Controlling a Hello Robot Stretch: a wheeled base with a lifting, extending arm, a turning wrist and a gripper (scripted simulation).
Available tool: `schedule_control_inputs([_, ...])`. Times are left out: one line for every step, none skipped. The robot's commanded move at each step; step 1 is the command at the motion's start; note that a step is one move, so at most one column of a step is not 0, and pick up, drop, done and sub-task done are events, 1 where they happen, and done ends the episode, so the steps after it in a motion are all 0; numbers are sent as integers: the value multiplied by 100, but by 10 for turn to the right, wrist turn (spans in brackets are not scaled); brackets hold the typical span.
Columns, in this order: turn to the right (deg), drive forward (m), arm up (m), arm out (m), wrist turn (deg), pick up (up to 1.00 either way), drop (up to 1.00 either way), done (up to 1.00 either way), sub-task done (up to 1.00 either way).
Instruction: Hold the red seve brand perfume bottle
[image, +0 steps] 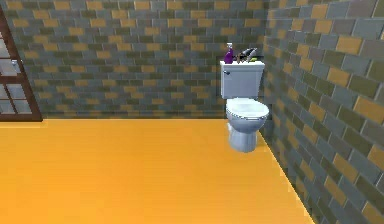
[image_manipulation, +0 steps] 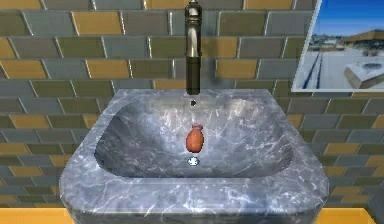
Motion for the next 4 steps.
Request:
schedule_control_inputs([0,0,50,0,0,0,0,0,0])
schedule_control_inputs([0,0,38,0,0,0,0,0,0])
schedule_control_inputs([0,0,0,32,0,0,0,0,0])
schedule_control_inputs([0,0,0,0,450,0,0,0,0])
